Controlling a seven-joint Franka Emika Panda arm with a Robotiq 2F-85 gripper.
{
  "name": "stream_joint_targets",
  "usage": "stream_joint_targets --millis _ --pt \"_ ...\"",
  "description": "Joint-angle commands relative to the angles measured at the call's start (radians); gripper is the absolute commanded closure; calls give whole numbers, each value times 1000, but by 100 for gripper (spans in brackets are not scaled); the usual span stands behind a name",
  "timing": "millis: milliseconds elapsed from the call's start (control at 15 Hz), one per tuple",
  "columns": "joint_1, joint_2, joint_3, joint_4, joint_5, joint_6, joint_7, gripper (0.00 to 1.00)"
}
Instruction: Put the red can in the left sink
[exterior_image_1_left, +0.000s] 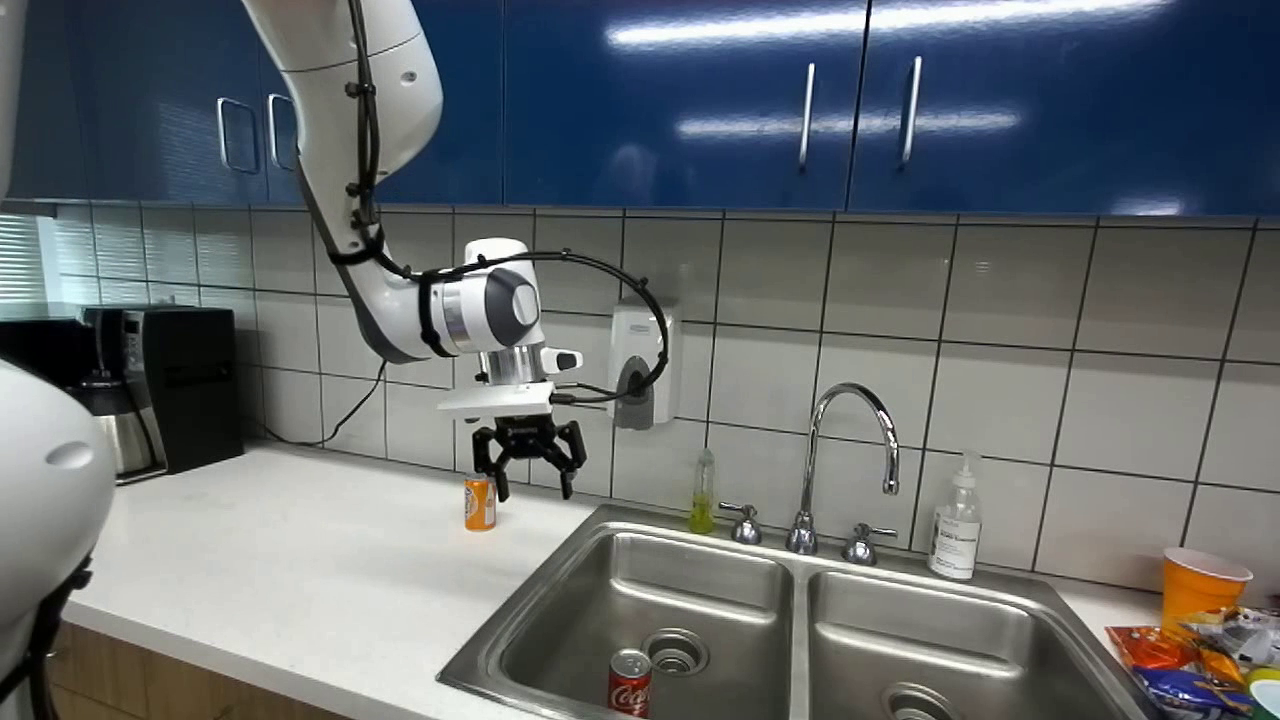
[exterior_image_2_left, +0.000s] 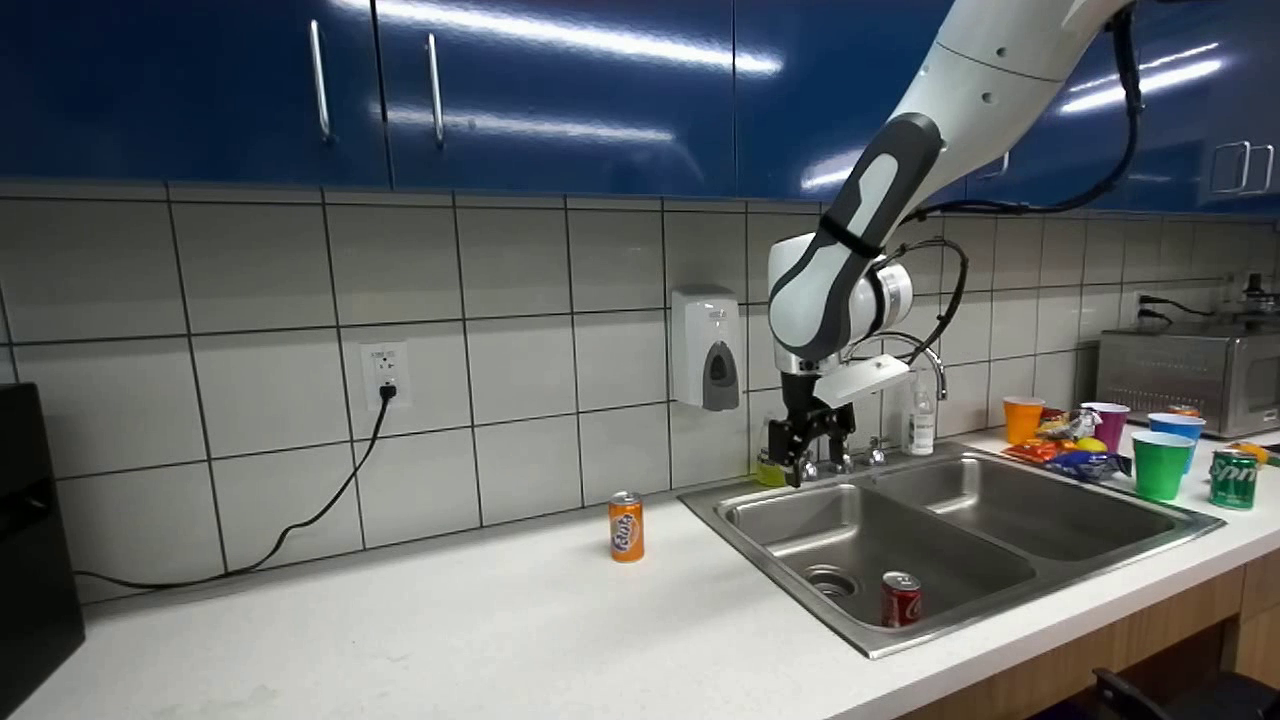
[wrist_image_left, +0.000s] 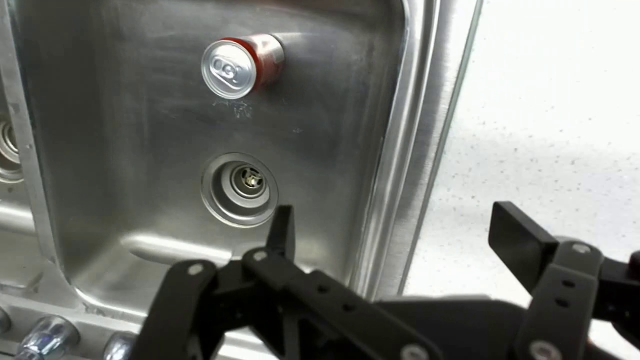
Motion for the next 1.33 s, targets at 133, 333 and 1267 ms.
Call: stream_joint_targets --millis 133,333,1267 --pt "11 -90 56 -39 68 -68 -78 0" --pt "15 -118 70 -51 94 -97 -99 0" --pt "28 -121 84 -54 84 -117 -78 0"
